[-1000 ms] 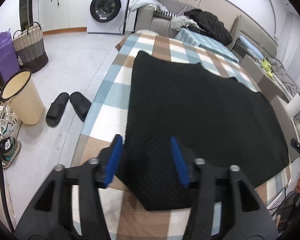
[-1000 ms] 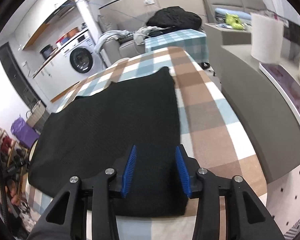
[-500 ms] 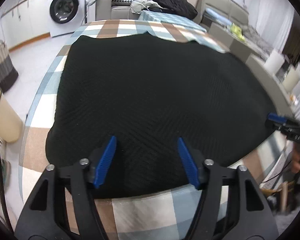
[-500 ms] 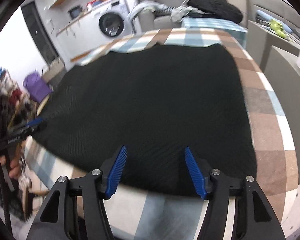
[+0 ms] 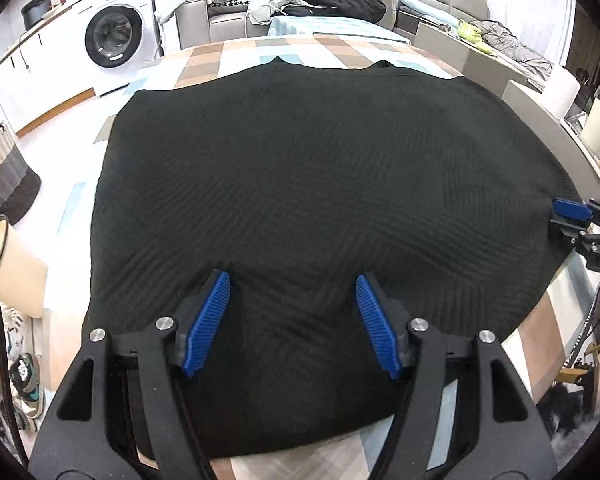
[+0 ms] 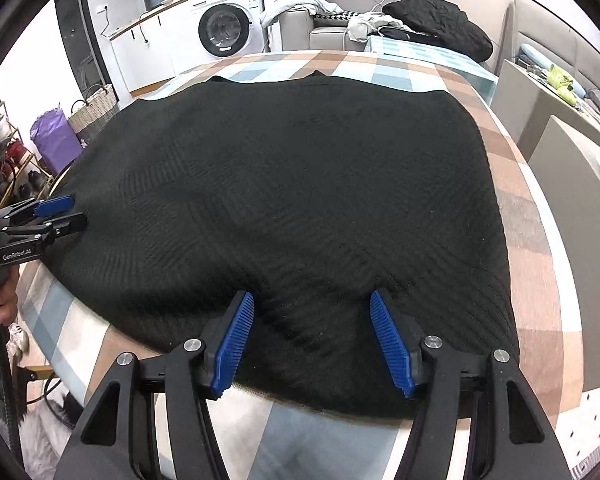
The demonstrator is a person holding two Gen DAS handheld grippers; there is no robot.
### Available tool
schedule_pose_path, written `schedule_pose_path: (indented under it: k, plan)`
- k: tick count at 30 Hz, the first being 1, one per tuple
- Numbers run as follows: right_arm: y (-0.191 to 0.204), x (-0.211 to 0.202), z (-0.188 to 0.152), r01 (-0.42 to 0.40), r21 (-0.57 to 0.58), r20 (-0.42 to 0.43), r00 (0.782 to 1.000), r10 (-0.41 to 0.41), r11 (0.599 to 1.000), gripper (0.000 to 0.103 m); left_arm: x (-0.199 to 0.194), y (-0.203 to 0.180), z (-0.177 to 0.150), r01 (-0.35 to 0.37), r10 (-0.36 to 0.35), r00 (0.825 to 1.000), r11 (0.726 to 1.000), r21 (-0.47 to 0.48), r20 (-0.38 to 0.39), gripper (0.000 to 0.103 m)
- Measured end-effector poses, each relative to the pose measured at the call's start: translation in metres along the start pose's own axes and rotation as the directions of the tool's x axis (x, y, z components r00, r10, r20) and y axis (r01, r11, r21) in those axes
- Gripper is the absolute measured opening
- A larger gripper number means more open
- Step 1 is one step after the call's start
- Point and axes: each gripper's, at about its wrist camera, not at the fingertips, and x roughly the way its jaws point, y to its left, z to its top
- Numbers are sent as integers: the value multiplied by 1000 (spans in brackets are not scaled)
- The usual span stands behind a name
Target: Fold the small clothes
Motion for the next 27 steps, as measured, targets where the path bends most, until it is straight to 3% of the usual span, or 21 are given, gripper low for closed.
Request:
schedule_pose_path:
  k: [13,16,18,21,23,26,27]
  plan:
    - [-6,2,7,8,41,1,1000,-8,999,62,34,13,45,18,-18,1000,1000,-18,6,62]
    - [-12,-10,4,-60,69,-14,998,61,996,62,30,15,44,26,-26,1000,999,-28,-2,62]
    - [-29,-29,2,-113,133,42,993,109,985,62,26,20,39,36,-36,999,998,-53,-7,62]
    - [-58,-47,-2,-67,217,98,994,46,974,62,18,30,28,40,-40,999,994,-97,-2,62]
    - [-75,-45,-5,-12,260,74,997,-7,965,62,12,34,21,42,-43,999,993,-110,-2,62]
    - [-87,-35,-8,5,287,57,998,-23,958,61,8,35,13,33,-33,999,994,-103,5,62]
    - [-89,-32,-8,7,295,58,998,-26,956,55,8,34,12,24,-23,1000,995,-94,7,62]
